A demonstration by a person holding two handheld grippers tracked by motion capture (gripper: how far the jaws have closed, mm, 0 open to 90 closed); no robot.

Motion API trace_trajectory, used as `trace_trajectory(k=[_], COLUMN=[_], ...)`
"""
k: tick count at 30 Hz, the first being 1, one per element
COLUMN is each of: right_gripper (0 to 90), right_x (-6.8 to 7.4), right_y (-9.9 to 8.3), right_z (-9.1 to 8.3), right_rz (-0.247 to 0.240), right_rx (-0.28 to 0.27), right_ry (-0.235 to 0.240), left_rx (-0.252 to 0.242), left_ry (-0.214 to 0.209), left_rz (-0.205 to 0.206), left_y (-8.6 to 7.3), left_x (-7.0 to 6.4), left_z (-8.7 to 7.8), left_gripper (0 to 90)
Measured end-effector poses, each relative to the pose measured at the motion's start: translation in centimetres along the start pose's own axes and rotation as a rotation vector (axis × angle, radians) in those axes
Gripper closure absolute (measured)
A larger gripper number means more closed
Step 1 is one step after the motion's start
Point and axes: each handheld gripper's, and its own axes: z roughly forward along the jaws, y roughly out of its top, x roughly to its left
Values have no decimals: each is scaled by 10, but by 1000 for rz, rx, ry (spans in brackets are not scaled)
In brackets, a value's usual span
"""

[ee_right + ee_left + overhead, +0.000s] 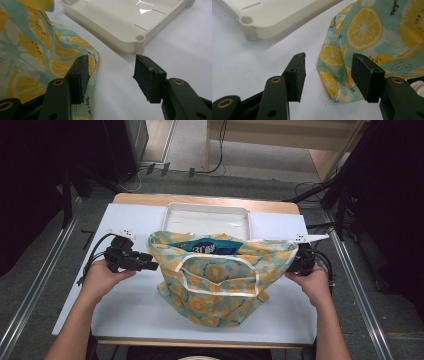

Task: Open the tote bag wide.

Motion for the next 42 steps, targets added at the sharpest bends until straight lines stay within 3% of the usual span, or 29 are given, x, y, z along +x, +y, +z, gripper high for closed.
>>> trace_trajectory(k=[15, 20, 26, 30, 33, 37, 42], right_gripper=[495, 496, 559, 566, 584, 619, 627], right_x=[4, 4, 3, 5, 6, 7, 13], right_y=[1, 0, 6, 12, 15, 24, 38], right_z=[-10, -15, -35, -46, -51, -58, -62], right_rz=[12, -10, -53, -62, -61, -53, -79], right_rx=[-3, -12, -27, -3, -3, -8, -8], right_ry=[5, 14, 59, 59, 71, 88, 86], left_rx=[17, 15, 19, 28, 11, 10, 16], left_ry=[-15, -47, -61, -58, -86, -85, -89], left_rz=[8, 25, 84, 93, 94, 102, 108], left_y=[3, 7, 17, 24, 30, 37, 49], left_x=[-6, -6, -11, -15, -18, -18, -24], left_z=[0, -1, -5, -11, -18, -27, -37], left_gripper=[480, 498, 518, 520, 522, 525, 543])
